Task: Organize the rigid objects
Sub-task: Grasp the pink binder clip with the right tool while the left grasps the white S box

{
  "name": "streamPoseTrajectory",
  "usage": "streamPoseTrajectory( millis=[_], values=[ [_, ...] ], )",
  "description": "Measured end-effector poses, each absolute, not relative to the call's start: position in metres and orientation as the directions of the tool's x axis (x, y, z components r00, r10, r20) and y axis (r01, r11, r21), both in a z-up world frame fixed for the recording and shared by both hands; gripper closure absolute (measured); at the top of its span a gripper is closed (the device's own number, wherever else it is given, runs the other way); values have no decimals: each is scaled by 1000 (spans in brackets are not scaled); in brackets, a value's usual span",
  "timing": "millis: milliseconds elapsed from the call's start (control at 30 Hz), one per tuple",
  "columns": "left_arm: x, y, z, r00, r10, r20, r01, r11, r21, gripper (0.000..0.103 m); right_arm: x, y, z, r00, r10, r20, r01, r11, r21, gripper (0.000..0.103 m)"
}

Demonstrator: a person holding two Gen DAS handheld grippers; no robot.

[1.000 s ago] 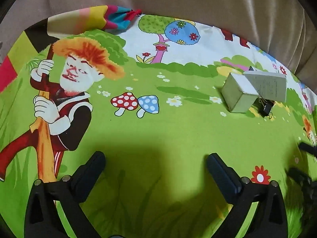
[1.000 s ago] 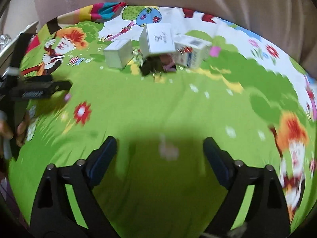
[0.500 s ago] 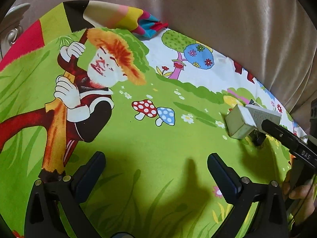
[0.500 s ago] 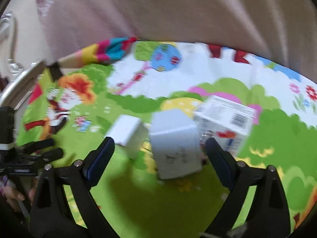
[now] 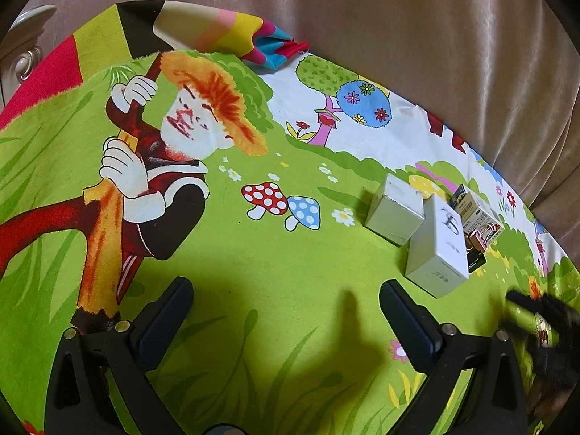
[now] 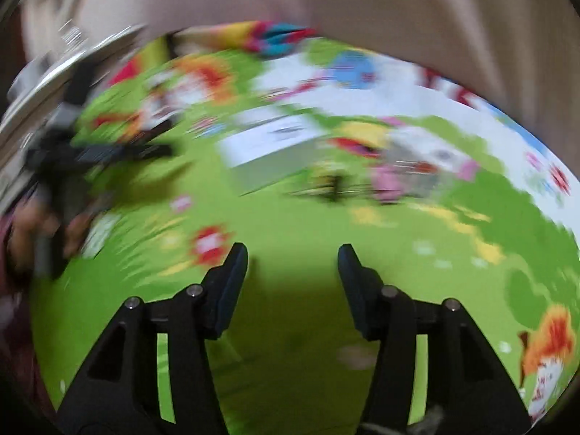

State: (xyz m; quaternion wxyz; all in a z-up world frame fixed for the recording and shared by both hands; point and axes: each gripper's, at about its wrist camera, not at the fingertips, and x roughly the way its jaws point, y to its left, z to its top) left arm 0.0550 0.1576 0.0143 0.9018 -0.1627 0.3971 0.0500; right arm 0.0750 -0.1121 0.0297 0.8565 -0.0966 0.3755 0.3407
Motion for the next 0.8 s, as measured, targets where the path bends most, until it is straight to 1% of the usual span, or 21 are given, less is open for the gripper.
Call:
streamPoseTrajectory(
  millis=[67, 133, 200, 233, 367, 567, 633, 733, 800],
  values=[
    [55, 158, 14, 679, -38, -733, -220, 942, -253, 0, 106, -130, 27, 546, 412, -730, -502, 858, 109, 47],
    [55, 158, 14, 680, -40, -732, -220, 942, -255, 0, 133, -140, 24, 534, 391, -749, -403, 897, 181, 47],
    [55, 158, 15, 682, -43, -730, -220, 940, -260, 0, 148, -139, 19, 518, 399, -757, -354, 905, 235, 47],
    [54, 159, 15, 683, -45, -729, -219, 939, -264, 0, 154, -134, 17, 504, 419, -755, -353, 898, 263, 48],
    [54, 159, 15, 686, -49, -726, -220, 937, -271, 0, 163, -113, 19, 509, 440, -740, -371, 888, 273, 48],
    [54, 160, 16, 687, -51, -725, -220, 936, -275, 0, 182, -77, 14, 539, 332, -774, -419, 903, 95, 52],
    [53, 161, 16, 689, -55, -723, -219, 935, -280, 0, 183, -72, 13, 551, 295, -780, -435, 900, 33, 64],
    [53, 162, 17, 693, -61, -719, -218, 932, -290, 0, 170, -84, 14, 539, 308, -784, -457, 889, 35, 64],
    [53, 162, 17, 692, -60, -719, -219, 932, -289, 0, 153, -105, 15, 522, 345, -780, -463, 883, 80, 64]
  ],
)
